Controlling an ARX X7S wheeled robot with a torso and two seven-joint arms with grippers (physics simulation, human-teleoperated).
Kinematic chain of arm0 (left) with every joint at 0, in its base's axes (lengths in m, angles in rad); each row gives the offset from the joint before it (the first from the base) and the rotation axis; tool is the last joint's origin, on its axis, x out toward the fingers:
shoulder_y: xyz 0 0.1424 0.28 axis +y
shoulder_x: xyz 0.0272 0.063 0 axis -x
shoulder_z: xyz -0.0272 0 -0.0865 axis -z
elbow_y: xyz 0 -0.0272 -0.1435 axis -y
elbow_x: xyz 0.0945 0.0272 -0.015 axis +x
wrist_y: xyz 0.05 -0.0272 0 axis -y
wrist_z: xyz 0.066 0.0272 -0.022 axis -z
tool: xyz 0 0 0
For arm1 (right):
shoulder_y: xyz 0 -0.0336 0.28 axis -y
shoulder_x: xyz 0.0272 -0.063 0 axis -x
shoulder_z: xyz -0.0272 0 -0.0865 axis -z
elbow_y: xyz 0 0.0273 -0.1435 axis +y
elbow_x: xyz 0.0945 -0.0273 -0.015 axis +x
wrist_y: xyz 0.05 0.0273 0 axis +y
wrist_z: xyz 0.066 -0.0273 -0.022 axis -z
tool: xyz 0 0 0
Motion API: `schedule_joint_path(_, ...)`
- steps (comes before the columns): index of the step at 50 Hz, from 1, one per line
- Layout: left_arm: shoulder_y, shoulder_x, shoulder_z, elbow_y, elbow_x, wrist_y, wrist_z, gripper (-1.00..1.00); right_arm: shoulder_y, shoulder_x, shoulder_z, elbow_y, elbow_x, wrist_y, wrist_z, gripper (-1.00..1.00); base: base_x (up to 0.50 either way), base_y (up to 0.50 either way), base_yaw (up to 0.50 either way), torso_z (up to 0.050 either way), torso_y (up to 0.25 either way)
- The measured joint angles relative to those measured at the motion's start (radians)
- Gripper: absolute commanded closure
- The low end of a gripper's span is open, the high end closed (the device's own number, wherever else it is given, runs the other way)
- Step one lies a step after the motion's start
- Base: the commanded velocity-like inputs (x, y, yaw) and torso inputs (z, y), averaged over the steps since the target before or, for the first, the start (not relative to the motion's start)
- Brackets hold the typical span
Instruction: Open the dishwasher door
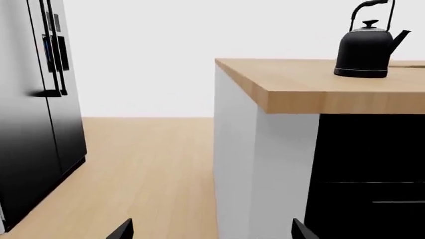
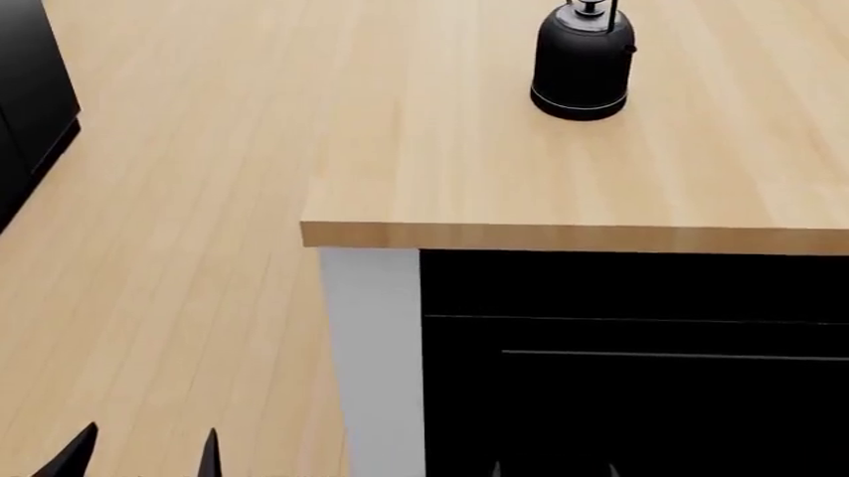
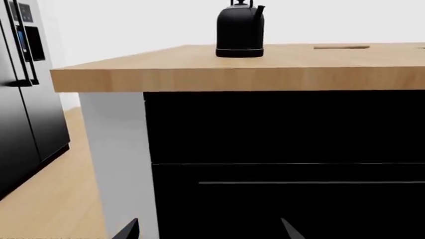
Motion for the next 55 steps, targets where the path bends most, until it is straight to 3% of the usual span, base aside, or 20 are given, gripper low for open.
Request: schedule_joint_path(55, -0.007, -0.03, 0.051, -0.016, -0.025, 0.031, -0.008, -1.0, -0.022, 0.032, -0.017, -0.022, 0.009, 0.008, 0.057, -1.0, 0.0, 0.0, 0.0, -0.05, -0.017)
